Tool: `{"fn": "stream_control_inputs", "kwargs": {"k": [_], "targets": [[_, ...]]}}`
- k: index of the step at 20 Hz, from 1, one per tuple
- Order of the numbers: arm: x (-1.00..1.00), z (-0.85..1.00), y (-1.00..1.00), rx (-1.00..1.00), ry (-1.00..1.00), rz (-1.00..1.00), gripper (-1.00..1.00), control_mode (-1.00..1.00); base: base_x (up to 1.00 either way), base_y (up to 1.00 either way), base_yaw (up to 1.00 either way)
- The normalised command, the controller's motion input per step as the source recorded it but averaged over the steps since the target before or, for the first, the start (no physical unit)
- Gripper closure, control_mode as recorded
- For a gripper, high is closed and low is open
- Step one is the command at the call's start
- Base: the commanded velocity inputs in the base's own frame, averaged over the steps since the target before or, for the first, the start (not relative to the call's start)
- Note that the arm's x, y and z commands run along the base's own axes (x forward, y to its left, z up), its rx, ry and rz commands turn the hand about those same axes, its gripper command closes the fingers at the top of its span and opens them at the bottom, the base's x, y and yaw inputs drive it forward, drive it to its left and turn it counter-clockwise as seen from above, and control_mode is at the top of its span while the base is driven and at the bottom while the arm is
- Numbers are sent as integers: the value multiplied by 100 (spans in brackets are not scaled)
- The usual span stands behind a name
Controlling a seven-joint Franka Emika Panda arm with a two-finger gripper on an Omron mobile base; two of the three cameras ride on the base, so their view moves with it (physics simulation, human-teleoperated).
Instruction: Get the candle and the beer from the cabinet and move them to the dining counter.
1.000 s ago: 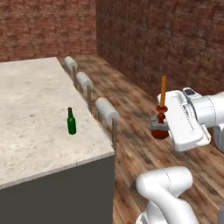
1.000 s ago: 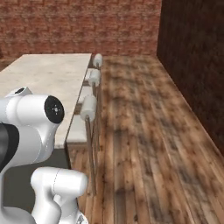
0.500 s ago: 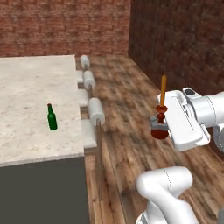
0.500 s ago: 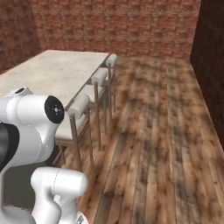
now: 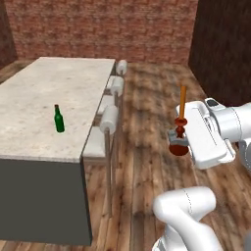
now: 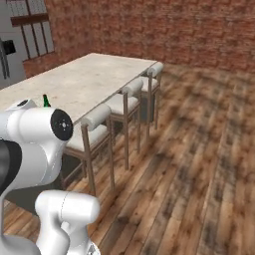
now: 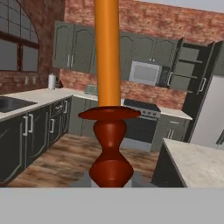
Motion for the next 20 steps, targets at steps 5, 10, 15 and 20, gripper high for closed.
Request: {"fn": "stream_control_inputs", "kwargs": {"k": [5,10,15,20], "targets": [[0,0,0,0,0,0,100,100,18,-69,47],[0,0,0,0,0,0,100,100,20,-71,45],[0,0,0,0,0,0,100,100,30,-74,42],[0,0,0,0,0,0,100,100,49,-70,40]]}}
